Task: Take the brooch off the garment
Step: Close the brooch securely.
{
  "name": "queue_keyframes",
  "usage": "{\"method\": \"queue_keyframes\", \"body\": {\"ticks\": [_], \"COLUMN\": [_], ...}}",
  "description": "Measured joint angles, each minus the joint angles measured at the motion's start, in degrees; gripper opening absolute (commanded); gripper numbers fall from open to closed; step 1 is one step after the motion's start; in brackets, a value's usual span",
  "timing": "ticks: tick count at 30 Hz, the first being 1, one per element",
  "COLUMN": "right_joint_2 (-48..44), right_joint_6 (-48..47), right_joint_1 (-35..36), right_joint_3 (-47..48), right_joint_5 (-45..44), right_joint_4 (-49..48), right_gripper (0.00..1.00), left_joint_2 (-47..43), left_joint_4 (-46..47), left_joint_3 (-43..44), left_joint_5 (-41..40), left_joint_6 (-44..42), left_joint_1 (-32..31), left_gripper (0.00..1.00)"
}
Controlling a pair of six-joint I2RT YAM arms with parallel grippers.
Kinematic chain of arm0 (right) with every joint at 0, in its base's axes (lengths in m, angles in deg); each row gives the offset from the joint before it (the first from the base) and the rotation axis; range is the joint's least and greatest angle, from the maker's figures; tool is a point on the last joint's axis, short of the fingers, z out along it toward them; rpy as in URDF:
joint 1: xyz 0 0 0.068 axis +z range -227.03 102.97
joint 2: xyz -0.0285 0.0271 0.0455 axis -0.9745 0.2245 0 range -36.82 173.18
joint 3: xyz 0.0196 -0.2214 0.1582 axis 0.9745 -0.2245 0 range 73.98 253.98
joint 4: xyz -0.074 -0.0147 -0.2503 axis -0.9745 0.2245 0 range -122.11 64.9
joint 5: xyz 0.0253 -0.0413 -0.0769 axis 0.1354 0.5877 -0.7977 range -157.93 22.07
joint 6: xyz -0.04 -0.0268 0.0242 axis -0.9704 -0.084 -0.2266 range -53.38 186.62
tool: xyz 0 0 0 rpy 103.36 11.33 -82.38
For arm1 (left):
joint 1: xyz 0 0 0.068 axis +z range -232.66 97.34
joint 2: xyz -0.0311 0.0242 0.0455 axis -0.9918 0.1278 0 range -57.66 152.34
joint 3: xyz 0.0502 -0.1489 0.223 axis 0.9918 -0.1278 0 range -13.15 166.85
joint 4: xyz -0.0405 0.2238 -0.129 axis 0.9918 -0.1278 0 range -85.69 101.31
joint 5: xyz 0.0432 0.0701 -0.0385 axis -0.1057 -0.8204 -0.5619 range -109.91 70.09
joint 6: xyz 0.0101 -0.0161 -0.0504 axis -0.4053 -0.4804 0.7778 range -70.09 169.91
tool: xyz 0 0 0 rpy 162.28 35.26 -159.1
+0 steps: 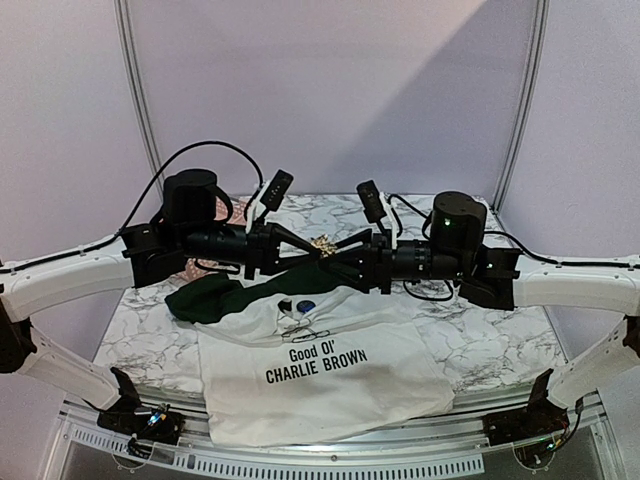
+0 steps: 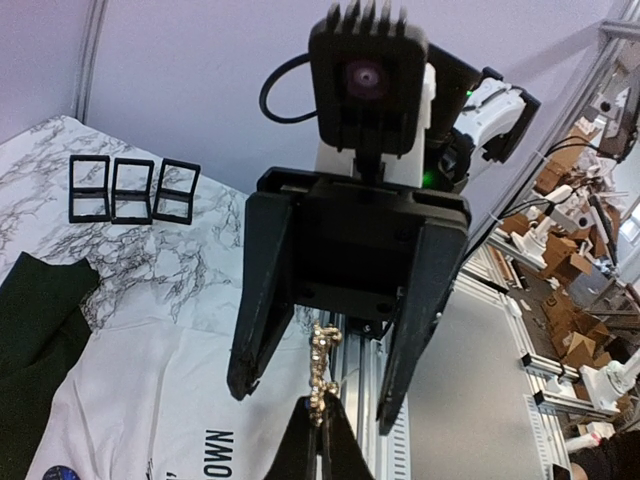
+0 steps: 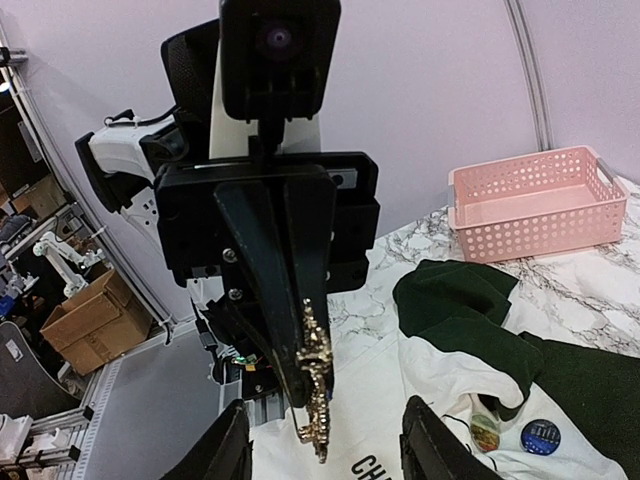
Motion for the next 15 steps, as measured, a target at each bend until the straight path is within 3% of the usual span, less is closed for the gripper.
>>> {"method": "queue_keyframes", "body": {"ticks": [15], "right_joint_2": [0.11], "right_joint_6": [0.28], "right_joint_1": [0.0], "right_joint_3": [0.02], "right_joint_5": [-1.05], "right_joint_4": [-0.74], "right_gripper": [0.41], "left_joint_2": [-0.02], "left_joint_4": [0.59], "left_joint_3": [0.0], "left_joint_5": [0.59], "left_joint_6": [0.09], "left_joint_1": [0.02], "left_gripper": [0.0]}}
